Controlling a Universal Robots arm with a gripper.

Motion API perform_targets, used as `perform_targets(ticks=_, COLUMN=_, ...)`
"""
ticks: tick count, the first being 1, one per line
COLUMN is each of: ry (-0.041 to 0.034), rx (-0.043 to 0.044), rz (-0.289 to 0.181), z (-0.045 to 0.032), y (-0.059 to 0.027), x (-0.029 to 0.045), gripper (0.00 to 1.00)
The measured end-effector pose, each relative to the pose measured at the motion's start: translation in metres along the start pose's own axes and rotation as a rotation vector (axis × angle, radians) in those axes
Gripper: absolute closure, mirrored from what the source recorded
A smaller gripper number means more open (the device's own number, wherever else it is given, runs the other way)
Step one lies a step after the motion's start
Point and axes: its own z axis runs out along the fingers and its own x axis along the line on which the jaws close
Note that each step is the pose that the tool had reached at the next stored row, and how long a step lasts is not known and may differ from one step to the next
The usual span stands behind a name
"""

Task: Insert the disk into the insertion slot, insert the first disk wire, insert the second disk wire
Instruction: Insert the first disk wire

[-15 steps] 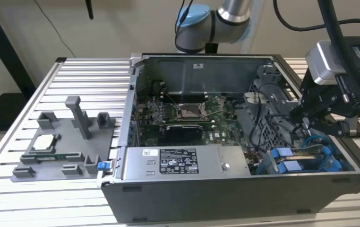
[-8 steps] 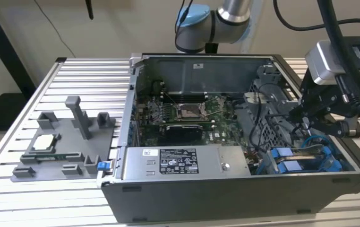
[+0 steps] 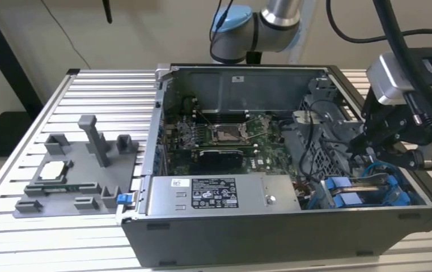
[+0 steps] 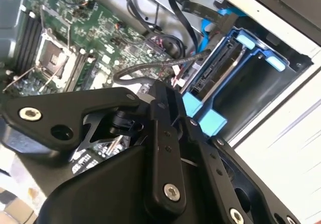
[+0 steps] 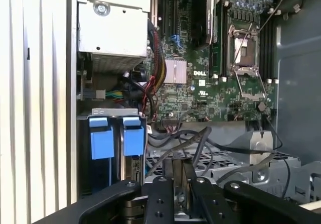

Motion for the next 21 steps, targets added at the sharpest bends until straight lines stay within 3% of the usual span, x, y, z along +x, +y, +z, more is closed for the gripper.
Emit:
perform_targets(ticks=3, ry=0.0334, rx=0.0030, rz=0.000, z=0.0007, y=-0.0015, x=0.0002, gripper=1.00)
perform_targets(ticks=4, ry=0.0564, rx=0.0054, rz=0.000, z=0.0011, y=-0.0026, x=0.0003, gripper=1.00)
perform_targets(ticks=7, ry=0.0849, rx=0.0098, rz=0.000, z=0.0024, y=-0.0047, x=0.0007, gripper=1.00)
perform_targets(ticks=15, ry=0.1354, rx=0.0152, rz=0.000, z=0.0078, y=-0.0180, x=0.0009, gripper=1.00)
perform_targets(ticks=21, ry=0.1512, rx=0.0218, rz=-0.001, z=0.0128, y=-0.0267, x=0.0011, gripper=1.00)
